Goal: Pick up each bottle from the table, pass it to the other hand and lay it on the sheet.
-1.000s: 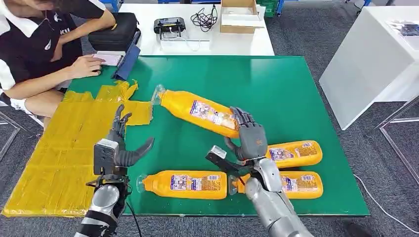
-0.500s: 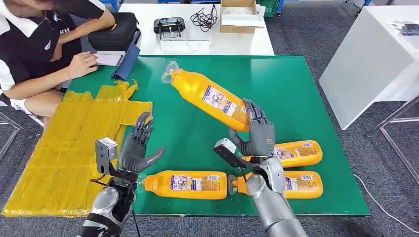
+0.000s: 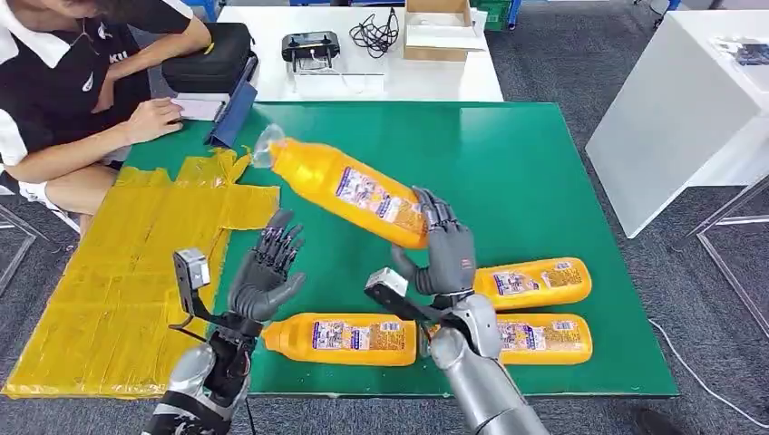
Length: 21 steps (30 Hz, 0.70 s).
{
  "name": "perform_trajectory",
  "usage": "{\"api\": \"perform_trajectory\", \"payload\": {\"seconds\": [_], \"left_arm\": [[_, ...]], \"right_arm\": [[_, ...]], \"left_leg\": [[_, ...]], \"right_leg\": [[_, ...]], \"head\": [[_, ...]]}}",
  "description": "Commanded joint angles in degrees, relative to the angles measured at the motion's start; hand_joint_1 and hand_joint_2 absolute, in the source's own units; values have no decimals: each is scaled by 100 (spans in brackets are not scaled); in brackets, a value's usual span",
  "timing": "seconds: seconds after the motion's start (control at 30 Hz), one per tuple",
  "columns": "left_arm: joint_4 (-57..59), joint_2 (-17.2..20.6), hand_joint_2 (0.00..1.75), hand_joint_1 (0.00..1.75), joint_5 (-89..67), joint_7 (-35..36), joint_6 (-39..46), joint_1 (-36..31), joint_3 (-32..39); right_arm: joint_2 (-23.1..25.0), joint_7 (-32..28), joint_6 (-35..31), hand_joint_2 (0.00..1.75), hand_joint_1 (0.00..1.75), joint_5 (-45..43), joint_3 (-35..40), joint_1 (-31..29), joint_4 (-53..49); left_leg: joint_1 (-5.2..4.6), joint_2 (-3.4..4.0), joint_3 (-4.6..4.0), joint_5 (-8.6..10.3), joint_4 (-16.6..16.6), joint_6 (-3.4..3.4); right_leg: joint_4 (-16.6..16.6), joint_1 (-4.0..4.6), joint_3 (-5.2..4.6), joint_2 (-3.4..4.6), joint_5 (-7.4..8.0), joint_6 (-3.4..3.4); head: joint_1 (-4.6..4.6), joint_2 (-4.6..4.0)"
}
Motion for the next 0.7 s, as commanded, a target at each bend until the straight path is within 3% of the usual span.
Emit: {"api": "perform_trajectory", "payload": {"seconds": [0.03, 0.33, 0.7], "left_arm": [[505, 86, 175, 0, 63, 23, 138, -248, -160], [553, 40, 175, 0, 185, 22, 215, -333, -216], [413, -65, 175, 0, 426, -86, 203, -347, -138]], "right_arm": [[38, 100, -24, 175, 175, 668, 689, 6, 399], [106, 247, -24, 175, 175, 1014, 1442, -33, 981], [85, 284, -24, 175, 175, 903, 1764, -87, 1189]], "left_leg": [[3, 0, 17, -3, -6, -6], [5, -4, 27, -4, -11, -9], [6, -6, 19, -4, -7, -9]], "right_leg": [[-8, 3, 18, 2, -2, -4], [-13, 4, 30, -1, -5, -7], [-10, 5, 24, -3, -6, -6]], "head": [[-2, 0], [0, 0], [0, 0]]}}
